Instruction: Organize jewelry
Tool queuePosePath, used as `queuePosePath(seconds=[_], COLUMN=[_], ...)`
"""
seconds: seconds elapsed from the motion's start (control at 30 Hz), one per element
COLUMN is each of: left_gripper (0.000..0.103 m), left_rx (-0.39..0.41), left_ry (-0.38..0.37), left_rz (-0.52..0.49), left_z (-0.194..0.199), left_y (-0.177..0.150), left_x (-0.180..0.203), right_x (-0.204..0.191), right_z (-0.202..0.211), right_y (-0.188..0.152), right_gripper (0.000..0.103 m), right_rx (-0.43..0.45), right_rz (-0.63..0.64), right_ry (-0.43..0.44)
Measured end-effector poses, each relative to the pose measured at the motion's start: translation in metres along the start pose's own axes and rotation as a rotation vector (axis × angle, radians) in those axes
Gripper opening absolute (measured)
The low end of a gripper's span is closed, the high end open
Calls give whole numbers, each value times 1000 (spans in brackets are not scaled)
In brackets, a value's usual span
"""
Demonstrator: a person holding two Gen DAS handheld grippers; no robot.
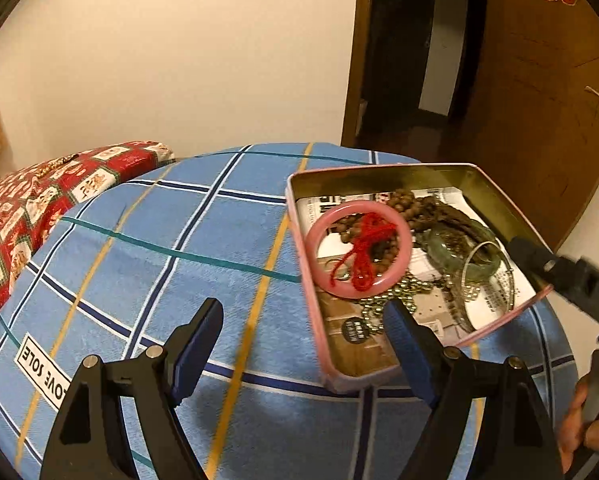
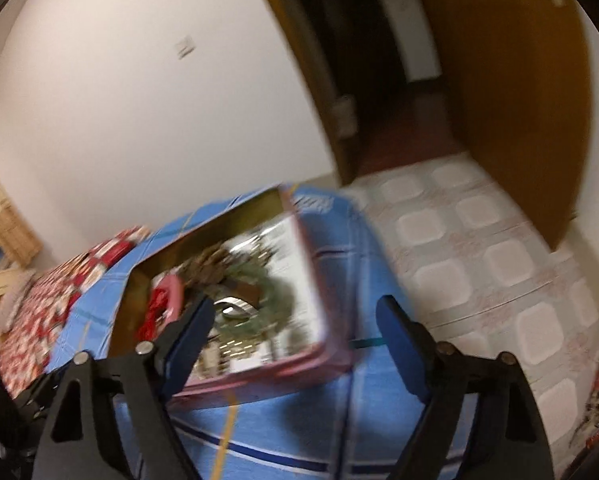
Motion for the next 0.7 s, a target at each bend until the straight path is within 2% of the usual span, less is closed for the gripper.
queuePosePath(seconds=[0.03,0.13,0.23,0.3,0.4,0.53,0.7], left_gripper=[82,82,82,82,82,82,82], left_rx=[10,39,60,87,158,220,292], left_ry=[16,45,70,107,109,154,158], left_rz=[-16,-50,-42,-28,-12,20,41], left_z=[1,6,11,16,30,42,54], left_y=[1,3,5,7,8,6,-1], left_x=[-1,-1,-3,-7,-6,-8,-5], right_x=[-5,-17,-26,-26,-26,-40,-61], right_z=[-5,-10,-10,-5,11,42,85], right_y=[-4,-11,-15,-15,-12,-7,-4], right_gripper=[84,85,85,85,85,87,103], right_rx=[-20,-24,-21,3,85,221,432], right_rz=[6,59,58,58,70,154,284], right_ry=[13,-54,-23,-47,-97,-160,-284])
Point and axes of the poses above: each gripper's, at about its wrist camera, not at the fingertips, and z roughly against the way its jaws point, x to its right, y to its top, the point moved 9 cm from there along -z, roughly the way its jaws point, and after that the axes turned 4 degrees about z, right-handed, at the moved point
